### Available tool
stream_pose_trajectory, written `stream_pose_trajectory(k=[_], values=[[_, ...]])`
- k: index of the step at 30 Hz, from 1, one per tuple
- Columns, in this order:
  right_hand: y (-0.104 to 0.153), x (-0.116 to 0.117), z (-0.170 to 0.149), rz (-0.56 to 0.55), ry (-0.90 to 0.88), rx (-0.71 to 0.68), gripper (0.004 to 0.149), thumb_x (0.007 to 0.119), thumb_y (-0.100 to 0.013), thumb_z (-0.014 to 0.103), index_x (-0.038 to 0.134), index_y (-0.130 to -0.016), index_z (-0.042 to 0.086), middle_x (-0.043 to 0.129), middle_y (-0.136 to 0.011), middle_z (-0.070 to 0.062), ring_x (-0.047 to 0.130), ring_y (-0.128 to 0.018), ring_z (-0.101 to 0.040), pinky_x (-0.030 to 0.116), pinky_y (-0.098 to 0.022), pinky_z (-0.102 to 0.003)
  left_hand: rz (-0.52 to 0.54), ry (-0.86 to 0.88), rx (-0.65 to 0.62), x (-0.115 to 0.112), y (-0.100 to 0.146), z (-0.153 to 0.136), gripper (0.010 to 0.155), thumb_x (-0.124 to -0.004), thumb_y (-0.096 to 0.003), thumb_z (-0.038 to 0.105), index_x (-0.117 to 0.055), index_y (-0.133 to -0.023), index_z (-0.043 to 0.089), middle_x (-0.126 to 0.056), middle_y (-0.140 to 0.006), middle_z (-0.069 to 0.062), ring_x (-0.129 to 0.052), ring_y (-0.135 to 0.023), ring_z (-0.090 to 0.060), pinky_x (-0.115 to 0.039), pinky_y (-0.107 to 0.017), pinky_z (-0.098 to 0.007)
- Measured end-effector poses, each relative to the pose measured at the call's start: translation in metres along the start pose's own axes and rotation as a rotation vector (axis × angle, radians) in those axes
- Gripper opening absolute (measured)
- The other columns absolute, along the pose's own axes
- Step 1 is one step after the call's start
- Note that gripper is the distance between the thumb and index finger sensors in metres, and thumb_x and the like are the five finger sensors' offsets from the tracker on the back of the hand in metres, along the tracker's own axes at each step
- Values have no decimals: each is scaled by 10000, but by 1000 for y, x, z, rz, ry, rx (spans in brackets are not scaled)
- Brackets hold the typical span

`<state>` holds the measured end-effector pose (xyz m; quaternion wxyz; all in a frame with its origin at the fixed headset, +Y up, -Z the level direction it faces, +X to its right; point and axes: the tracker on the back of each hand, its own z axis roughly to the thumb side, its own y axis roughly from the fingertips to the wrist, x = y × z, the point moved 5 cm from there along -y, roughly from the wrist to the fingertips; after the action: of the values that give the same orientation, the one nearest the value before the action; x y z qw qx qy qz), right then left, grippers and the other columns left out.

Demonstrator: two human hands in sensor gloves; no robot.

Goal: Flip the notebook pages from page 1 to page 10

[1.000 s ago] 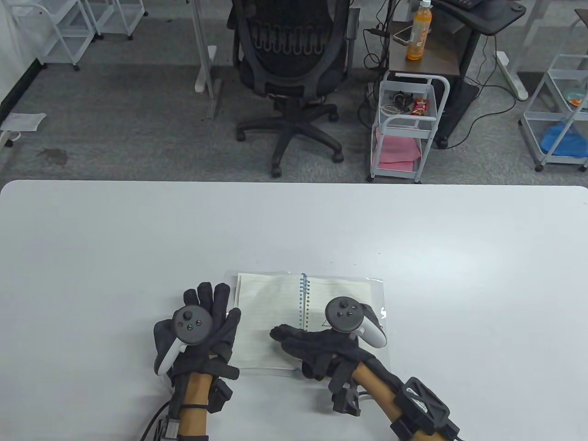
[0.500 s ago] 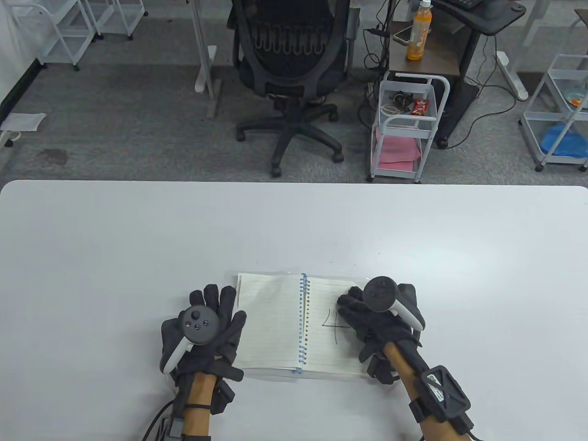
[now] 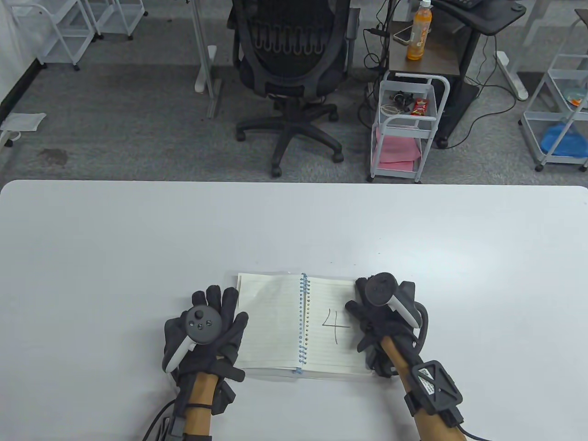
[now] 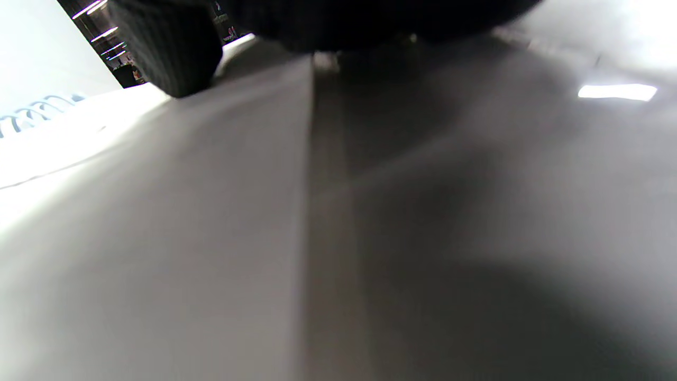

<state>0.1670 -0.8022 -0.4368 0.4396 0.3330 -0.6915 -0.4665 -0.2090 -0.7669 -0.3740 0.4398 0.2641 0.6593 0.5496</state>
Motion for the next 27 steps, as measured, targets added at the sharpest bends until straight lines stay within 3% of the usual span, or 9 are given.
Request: stream_pose_trajectory(k=[9,13,17,20,23,27], values=[[6,-7,4,-61,-35,-43,519,713,-590,456,565,-1063,301,332,-1154,-131,832,-281,-65,799,-185,-297,-5,-9,2,-1,0,1,696,-425,-612,633,-152,-1202,385,32,-1204,-10,153,-1080,-265,55,-674,-541],[15,-16,8,-41,-145,-94,490,667,-598,498,707,-1018,251,359,-1153,-155,867,-287,-111,817,-192,-334,-5,-6,2,-1,0,1,695,-425,-612,633,-150,-1201,386,33,-1204,-13,155,-1080,-265,59,-674,-541],[25,-16,24,148,-408,-234,550,602,-616,528,831,-916,127,596,-1112,-167,875,-231,-101,822,-150,-330,-4,-1,0,-1,-1,1,694,-425,-612,632,-152,-1201,386,31,-1204,-6,155,-1080,-264,54,-674,-541],[30,-3,37,319,-642,-346,573,575,-627,531,768,-974,117,650,-1072,-249,897,-254,-141,829,-169,-364,-6,-5,2,-2,-1,1,695,-426,-612,632,-153,-1201,385,32,-1204,-10,155,-1080,-264,54,-674,-542],[39,11,53,475,-793,-421,582,553,-641,519,615,-1080,142,556,-1086,-322,898,-315,-191,823,-220,-406,-3,-5,3,-1,0,0,695,-425,-612,632,-154,-1201,385,33,-1203,-7,156,-1079,-263,55,-675,-541],[52,22,78,537,-744,-526,572,544,-646,514,555,-1108,177,479,-1125,-296,896,-351,-196,823,-247,-409,6,1,3,1,0,-1,694,-425,-612,632,-153,-1201,384,34,-1203,-5,155,-1079,-263,54,-674,-541]])
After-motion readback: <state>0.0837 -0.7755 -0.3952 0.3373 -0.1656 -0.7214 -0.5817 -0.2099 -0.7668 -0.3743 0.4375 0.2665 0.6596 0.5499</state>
